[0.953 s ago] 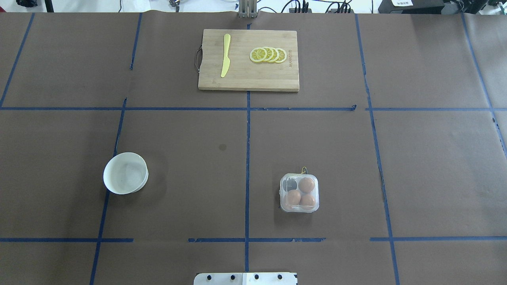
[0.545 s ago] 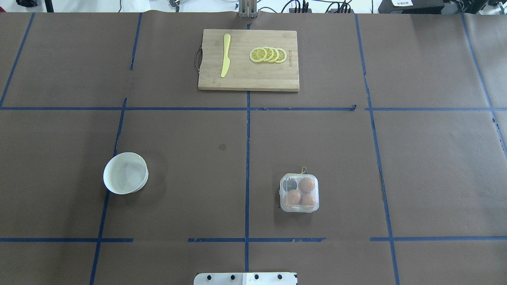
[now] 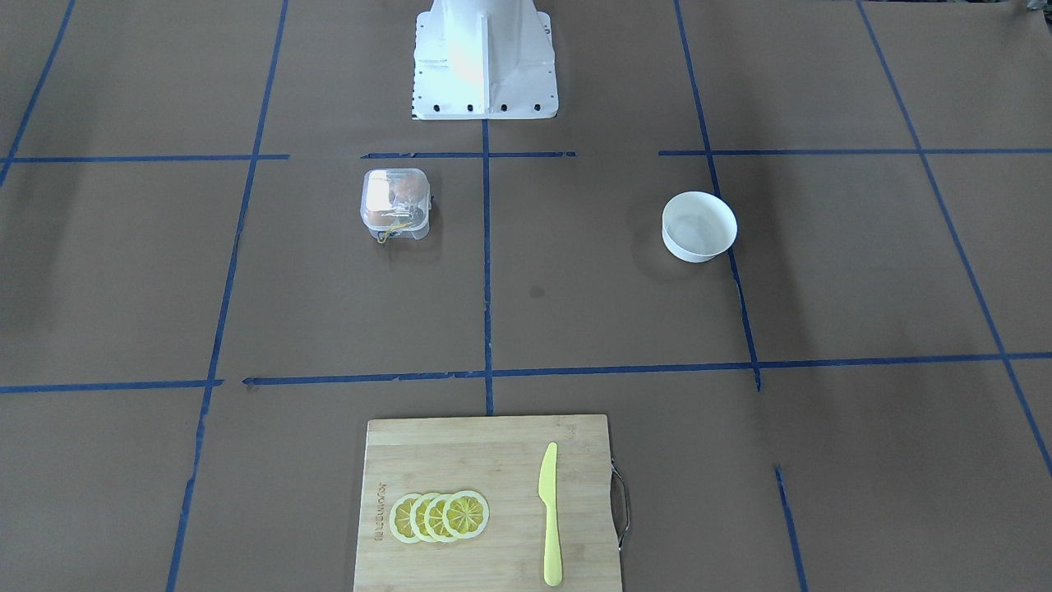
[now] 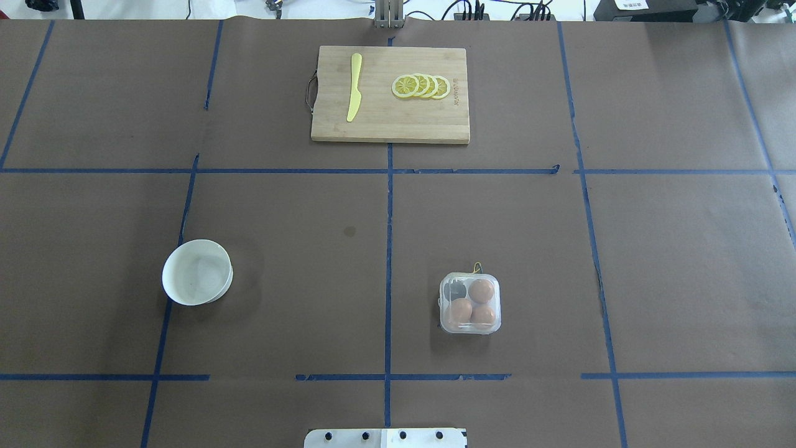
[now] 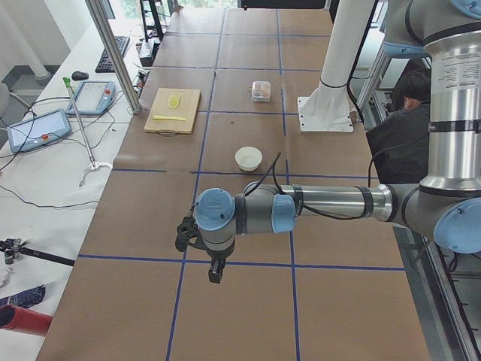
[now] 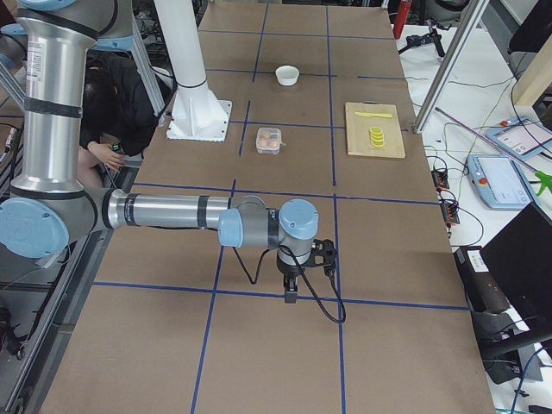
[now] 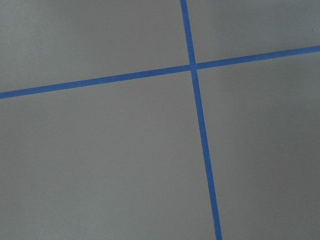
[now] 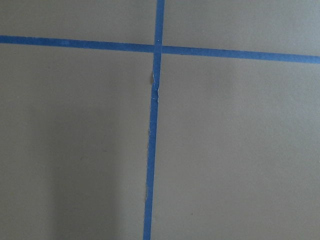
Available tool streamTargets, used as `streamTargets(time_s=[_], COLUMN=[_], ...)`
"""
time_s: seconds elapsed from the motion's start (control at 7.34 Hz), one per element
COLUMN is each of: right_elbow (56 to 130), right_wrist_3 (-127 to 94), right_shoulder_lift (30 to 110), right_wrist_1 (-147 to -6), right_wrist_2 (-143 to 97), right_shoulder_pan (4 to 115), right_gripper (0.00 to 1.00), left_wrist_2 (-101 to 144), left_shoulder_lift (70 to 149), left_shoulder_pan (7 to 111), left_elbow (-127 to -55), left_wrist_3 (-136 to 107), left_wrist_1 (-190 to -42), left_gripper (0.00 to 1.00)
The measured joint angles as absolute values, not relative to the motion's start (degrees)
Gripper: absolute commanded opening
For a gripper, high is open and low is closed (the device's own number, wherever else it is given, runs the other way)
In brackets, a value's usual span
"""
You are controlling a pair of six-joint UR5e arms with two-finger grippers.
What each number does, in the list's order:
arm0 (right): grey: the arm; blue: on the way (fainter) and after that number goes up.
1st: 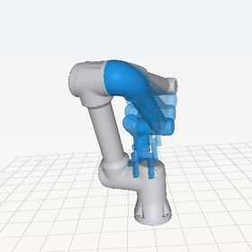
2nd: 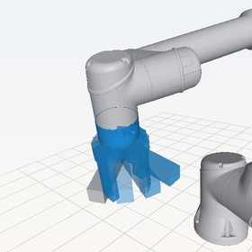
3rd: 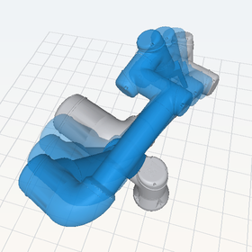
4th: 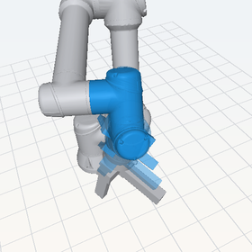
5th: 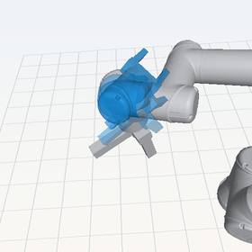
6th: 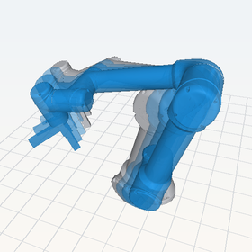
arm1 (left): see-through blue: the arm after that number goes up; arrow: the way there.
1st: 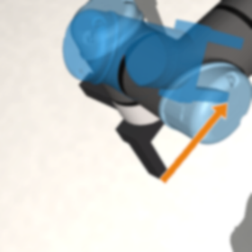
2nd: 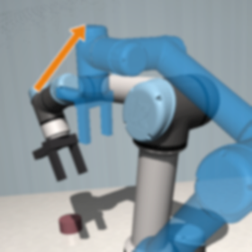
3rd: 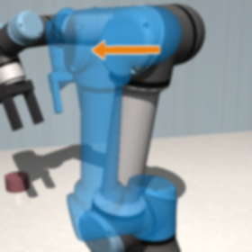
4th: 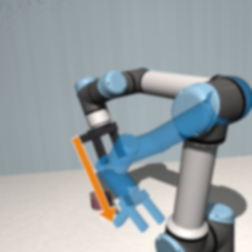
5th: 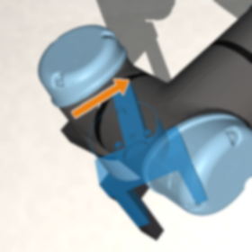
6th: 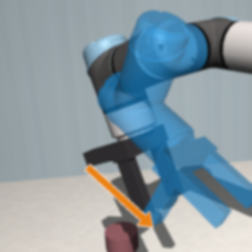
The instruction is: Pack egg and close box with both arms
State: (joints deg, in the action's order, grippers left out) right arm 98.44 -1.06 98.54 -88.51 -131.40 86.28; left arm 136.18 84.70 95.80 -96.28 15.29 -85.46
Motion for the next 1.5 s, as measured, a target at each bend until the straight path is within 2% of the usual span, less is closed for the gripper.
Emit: streamTargets(time_s=[1.5], right_elbow=[98.3], right_wrist_3=[-1.2], right_shoulder_lift=[98.5], right_wrist_1=[-87.5], right_wrist_2=[-131.4], right_shoulder_pan=[85.5], right_gripper=[1.00], left_wrist_2=[135.9], left_shoulder_lift=[84.9], left_shoulder_pan=[95.8], left_elbow=[-96.9], left_wrist_3=[15.3], left_wrist_1=[-85.7], left_gripper=[1.00])
